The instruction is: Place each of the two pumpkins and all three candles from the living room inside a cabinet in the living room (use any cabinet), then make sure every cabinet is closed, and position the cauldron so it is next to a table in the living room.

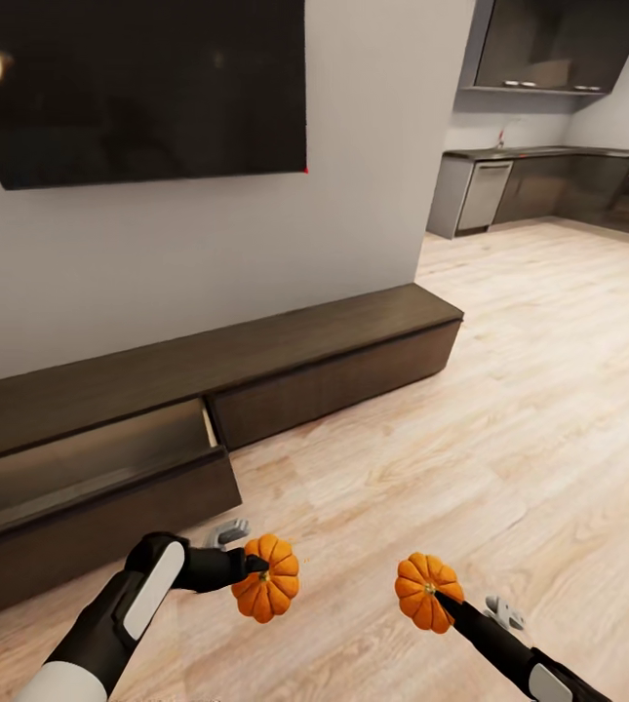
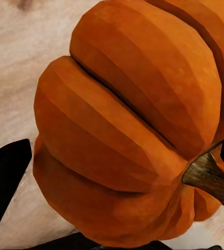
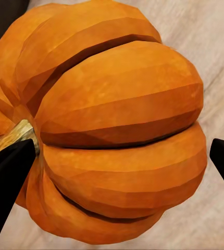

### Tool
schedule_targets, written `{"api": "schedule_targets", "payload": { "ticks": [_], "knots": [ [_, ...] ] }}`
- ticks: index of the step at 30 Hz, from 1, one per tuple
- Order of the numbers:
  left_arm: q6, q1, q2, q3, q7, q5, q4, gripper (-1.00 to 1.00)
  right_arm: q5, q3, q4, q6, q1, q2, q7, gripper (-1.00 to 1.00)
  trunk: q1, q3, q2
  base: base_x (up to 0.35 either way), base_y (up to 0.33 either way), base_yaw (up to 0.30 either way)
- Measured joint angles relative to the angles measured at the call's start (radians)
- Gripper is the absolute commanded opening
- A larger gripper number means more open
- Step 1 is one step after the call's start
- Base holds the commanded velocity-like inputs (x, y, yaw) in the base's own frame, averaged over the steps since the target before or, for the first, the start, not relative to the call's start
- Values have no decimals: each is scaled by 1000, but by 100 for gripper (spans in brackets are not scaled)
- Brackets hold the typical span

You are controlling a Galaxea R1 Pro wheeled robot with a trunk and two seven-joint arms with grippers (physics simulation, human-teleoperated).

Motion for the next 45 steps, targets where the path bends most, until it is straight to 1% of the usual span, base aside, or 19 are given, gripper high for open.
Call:
{"api": "schedule_targets", "payload": {
  "ticks": [1,2,3,4,6,7,11,12,14,26,30,33,36,37,38,40,42,43,45],
  "knots": [
    [0,0,-1,0,37,0,2,-100,0,0,0,0,0,0,0,-100,-4,3,7,0,0,198],
    [0,0,-1,1,51,-13,3,-100,0,0,0,0,0,0,0,-100,-8,6,14,0,0,199],
    [0,0,-2,1,74,-2,4,-100,0,0,0,0,0,-1,0,-100,-12,9,21,0,0,201],
    [0,0,-5,1,95,-1,4,-100,0,0,0,0,0,-1,0,-100,-15,13,28,0,0,204],
    [0,0,-17,2,133,-7,5,-100,0,0,0,0,0,-2,-1,-100,-23,19,42,0,0,207],
    [-1,0,-22,3,156,-2,6,-100,0,0,0,0,0,-2,-1,-100,-27,22,49,0,0,208],
    [-2,0,-33,2,235,-7,24,-100,0,0,0,0,0,-2,-8,-100,-42,34,77,0,0,210],
    [-6,0,-33,2,244,-12,31,-100,0,0,0,0,0,-2,-11,-100,-46,38,84,0,0,210],
    [-17,-1,-34,2,253,-2,39,-100,1,0,0,-1,0,-2,-16,-100,-54,44,98,0,0,211],
    [-28,-2,-35,0,259,-3,45,-100,0,1,-1,-3,0,-4,-31,-100,-100,82,182,0,0,39],
    [-29,-2,-32,2,259,-3,45,-100,2,2,-1,-2,0,-4,-32,-100,-115,94,210,0,0,0],
    [-38,-1,-24,5,257,-4,58,-100,3,2,-2,-1,0,-3,-32,-100,-127,103,231,0,0,0],
    [-96,-1,-17,38,255,-16,136,-100,3,1,-1,-1,0,-3,-33,-100,-138,113,252,0,0,0],
    [-173,-1,-5,62,251,-2,216,-100,3,2,-1,-1,0,-3,-34,-100,-142,116,259,0,0,0],
    [-193,-1,6,67,254,-56,254,-100,4,4,-1,0,0,-3,-34,-100,-146,119,266,0,0,0],
    [-249,-1,20,72,248,-17,307,-100,5,6,0,1,0,-2,-36,-100,-153,125,280,0,0,0],
    [-327,-1,29,74,247,-36,367,-100,7,7,1,2,0,0,-64,-100,-161,132,294,0,0,0],
    [-367,-1,30,71,247,-24,390,-100,7,6,1,4,0,1,-88,-100,-165,135,301,0,0,0],
    [-433,0,30,67,246,-34,445,-100,9,8,1,3,1,2,-152,-100,-172,141,315,0,0,0]
  ]
}}
